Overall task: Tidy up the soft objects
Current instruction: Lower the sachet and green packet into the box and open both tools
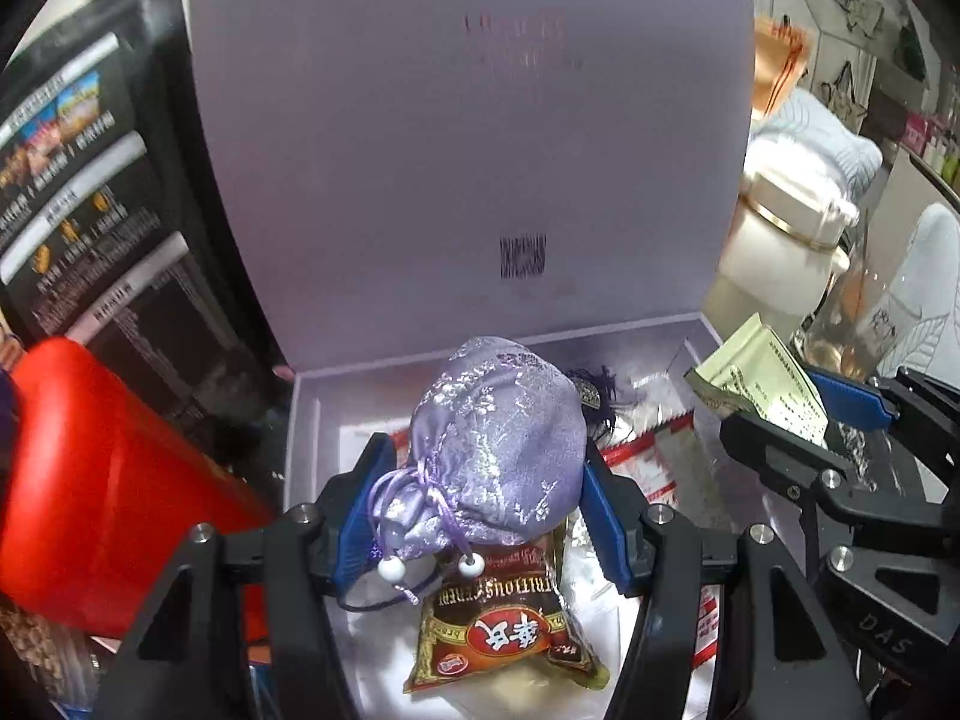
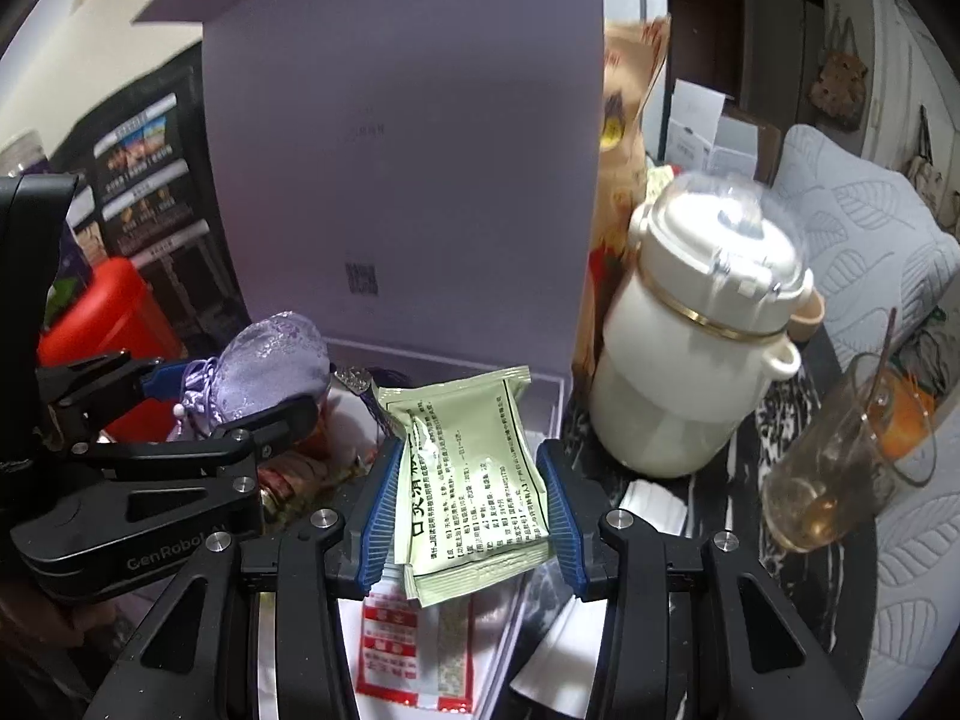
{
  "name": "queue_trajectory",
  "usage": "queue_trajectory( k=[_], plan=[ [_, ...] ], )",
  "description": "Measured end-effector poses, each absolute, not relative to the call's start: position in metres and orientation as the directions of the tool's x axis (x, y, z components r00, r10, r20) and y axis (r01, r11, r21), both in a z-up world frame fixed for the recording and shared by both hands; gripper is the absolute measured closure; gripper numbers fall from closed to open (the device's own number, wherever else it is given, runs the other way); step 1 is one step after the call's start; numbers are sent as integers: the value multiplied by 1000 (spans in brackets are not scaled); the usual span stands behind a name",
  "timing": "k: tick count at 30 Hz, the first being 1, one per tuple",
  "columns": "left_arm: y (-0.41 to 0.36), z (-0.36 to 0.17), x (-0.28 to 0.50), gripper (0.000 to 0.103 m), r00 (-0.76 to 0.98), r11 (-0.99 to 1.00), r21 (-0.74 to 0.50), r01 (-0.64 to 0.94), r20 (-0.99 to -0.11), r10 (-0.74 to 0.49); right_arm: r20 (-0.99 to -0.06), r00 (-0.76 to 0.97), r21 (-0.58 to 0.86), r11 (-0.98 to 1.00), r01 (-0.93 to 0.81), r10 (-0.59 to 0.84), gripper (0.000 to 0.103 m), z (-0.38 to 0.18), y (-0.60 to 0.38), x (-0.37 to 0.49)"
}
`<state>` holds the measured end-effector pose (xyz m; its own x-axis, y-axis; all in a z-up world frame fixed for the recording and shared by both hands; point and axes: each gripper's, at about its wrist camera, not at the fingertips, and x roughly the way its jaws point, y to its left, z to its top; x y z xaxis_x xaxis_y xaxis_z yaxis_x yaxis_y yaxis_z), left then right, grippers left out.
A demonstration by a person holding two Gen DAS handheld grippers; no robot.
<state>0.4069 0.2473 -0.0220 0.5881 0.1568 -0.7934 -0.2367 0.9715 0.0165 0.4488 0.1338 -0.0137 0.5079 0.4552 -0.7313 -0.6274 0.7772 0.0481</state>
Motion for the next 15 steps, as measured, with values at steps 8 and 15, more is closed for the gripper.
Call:
queue_trajectory(
  k=[8, 15],
  plan=[
    [254, -36, 418, 44, 548, 966, 17, -257, -821, 161, -761, 512, -1, 787, -617, 400, 57, -36, 140, 450],
    [246, -33, 425, 44, 543, 964, 30, -264, -821, 175, -771, 507, -12, 788, -616, 384, 54, -35, 143, 445]
  ],
)
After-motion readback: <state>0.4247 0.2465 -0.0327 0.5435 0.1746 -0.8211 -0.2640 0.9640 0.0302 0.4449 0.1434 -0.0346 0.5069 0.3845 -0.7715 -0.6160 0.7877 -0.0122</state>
